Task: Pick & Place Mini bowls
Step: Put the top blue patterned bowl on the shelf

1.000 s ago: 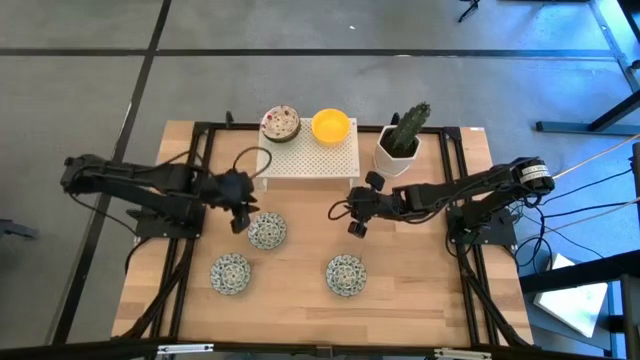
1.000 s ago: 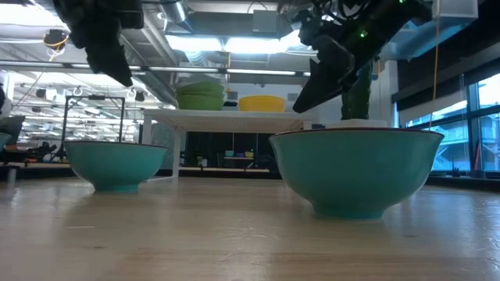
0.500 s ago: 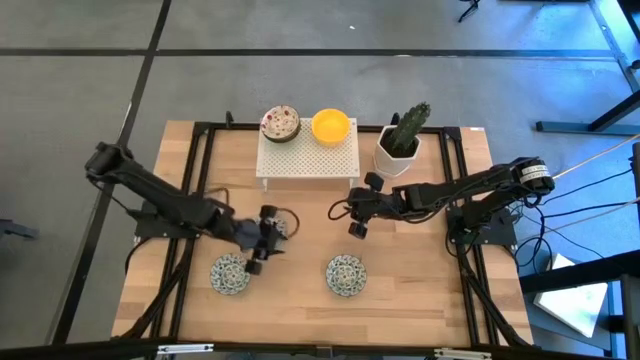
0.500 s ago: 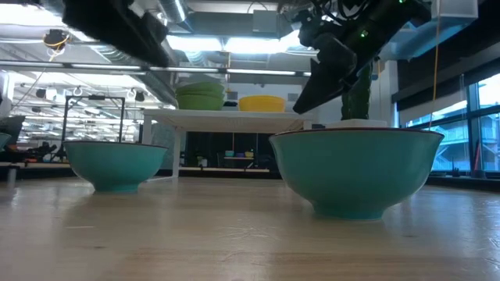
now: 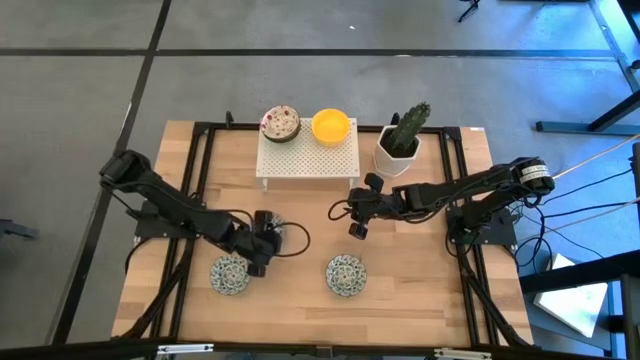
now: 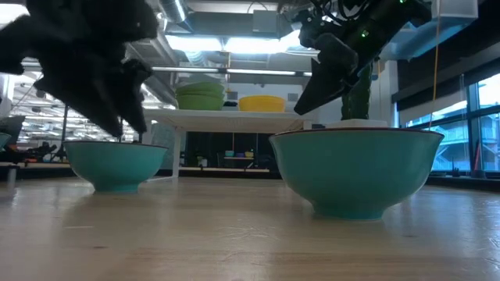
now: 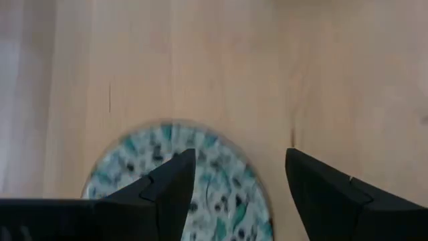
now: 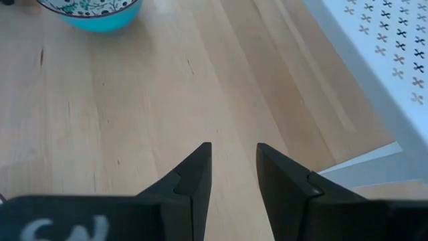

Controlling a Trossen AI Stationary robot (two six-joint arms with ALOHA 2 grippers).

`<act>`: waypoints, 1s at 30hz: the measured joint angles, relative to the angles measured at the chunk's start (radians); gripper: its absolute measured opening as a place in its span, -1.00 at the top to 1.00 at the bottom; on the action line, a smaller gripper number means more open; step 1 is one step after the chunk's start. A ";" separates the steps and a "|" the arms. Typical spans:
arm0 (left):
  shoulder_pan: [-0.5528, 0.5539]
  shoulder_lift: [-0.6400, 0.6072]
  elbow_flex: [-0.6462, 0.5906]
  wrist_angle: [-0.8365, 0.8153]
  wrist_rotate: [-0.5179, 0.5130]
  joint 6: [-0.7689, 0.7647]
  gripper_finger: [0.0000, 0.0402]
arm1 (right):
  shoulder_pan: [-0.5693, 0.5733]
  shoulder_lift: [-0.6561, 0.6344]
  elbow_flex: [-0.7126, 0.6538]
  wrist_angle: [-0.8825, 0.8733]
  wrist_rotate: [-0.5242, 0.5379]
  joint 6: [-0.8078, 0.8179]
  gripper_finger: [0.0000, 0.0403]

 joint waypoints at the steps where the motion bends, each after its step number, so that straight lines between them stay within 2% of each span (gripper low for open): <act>1: 0.003 0.003 0.000 -0.023 0.005 -0.021 -0.12 | 0.000 0.000 0.000 0.000 0.000 0.000 0.41; 6: 0.031 0.034 0.000 -0.089 0.077 -0.151 -0.09 | 0.000 0.000 0.000 0.000 0.000 0.000 0.41; 10: 0.053 0.070 0.000 -0.092 0.159 -0.221 0.02 | 0.000 0.000 0.000 0.001 0.000 0.000 0.41; 17: 0.075 0.121 0.000 -0.098 0.176 -0.193 0.31 | 0.000 0.000 0.000 0.001 0.000 0.000 0.41; 25: 0.090 0.118 0.038 -0.145 0.179 -0.143 0.87 | 0.000 0.000 0.000 0.001 0.000 0.000 0.41; 30: 0.081 0.125 0.122 -0.276 0.149 -0.120 0.91 | 0.000 0.000 0.000 0.001 0.000 0.000 0.41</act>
